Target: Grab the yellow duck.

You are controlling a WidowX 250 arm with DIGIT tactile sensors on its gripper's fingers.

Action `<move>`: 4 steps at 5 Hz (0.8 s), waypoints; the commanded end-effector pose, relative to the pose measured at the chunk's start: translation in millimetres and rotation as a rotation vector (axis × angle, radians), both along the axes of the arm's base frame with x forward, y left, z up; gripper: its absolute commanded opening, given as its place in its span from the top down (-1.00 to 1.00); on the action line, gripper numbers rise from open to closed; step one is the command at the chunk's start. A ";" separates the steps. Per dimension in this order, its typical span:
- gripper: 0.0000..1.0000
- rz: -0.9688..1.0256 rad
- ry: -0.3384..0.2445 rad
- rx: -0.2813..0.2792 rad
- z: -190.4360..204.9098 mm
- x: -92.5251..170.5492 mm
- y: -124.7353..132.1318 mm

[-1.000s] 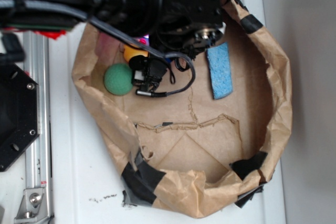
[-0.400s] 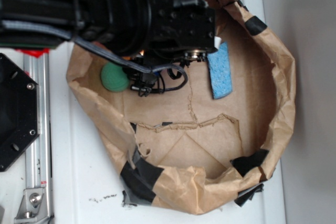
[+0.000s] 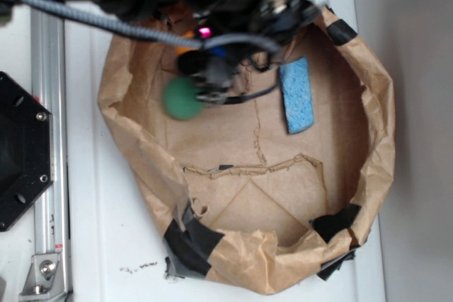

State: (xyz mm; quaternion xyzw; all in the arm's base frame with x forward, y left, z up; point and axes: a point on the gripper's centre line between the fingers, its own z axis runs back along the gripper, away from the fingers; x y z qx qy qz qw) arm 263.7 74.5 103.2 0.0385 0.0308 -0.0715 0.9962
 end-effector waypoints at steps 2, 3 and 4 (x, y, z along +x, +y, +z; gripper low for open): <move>1.00 0.002 -0.190 -0.120 52.5 20.8 -56.9; 1.00 -0.006 -0.210 -0.184 40.7 15.9 -83.5; 1.00 -0.008 -0.200 -0.150 28.8 15.0 -90.2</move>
